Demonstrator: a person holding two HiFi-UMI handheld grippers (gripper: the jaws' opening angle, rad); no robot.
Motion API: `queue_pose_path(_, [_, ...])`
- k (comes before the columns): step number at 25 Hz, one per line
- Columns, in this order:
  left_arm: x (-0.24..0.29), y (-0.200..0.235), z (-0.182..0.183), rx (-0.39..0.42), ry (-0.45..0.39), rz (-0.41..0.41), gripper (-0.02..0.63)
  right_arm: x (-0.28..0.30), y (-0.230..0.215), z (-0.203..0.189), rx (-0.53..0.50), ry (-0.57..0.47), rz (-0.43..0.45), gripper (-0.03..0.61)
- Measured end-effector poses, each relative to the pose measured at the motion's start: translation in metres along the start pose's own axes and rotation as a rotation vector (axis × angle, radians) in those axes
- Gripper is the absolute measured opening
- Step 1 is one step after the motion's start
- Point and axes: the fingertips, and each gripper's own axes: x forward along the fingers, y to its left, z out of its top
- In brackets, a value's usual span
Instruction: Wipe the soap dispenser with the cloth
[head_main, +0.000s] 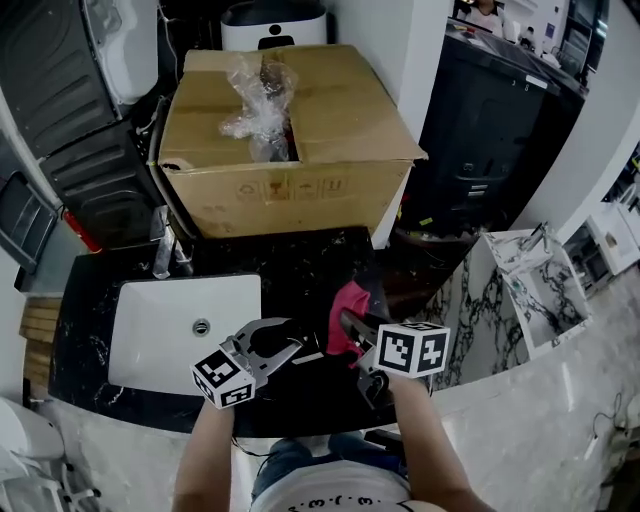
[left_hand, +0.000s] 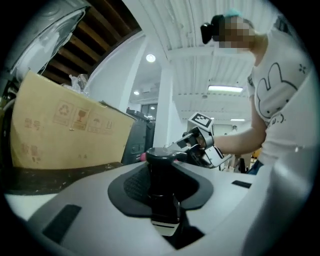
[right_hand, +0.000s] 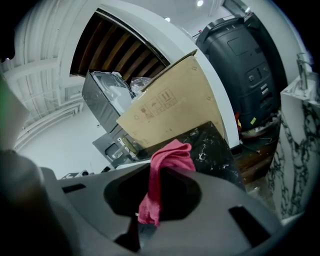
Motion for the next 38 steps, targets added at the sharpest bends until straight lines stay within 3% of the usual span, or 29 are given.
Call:
queue_pose_path(6, [-0.037,0.023,0.002,-0.161,-0.128,0.016,0.107,0.002,0.032,-0.021,-0.036,0.046,0.047,0.049])
queue_pose_path(12, [-0.056,0.026,-0.005,-0.194,-0.12,-0.019,0.107,0.014,0.081,-0.031,-0.12,0.084,0.167,0.049])
queue_pose_path(17, [-0.063,0.026,-0.01,-0.201,-0.095,-0.034,0.109,0.026,0.08,-0.055,-0.24,0.197,0.09,0.049])
queue_pose_path(29, [-0.064,0.029,-0.01,-0.215,-0.088,-0.052,0.11,0.025,0.037,-0.072,-0.148,0.279,-0.084,0.048])
queue_pose_path(34, [-0.065,0.029,-0.011,-0.212,-0.086,-0.049,0.11,0.022,0.041,-0.067,-0.134,0.251,-0.072,0.049])
queue_pose_path(38, [-0.065,0.029,-0.011,-0.213,-0.082,-0.043,0.11,0.021,0.064,-0.032,-0.136,0.143,0.015,0.048])
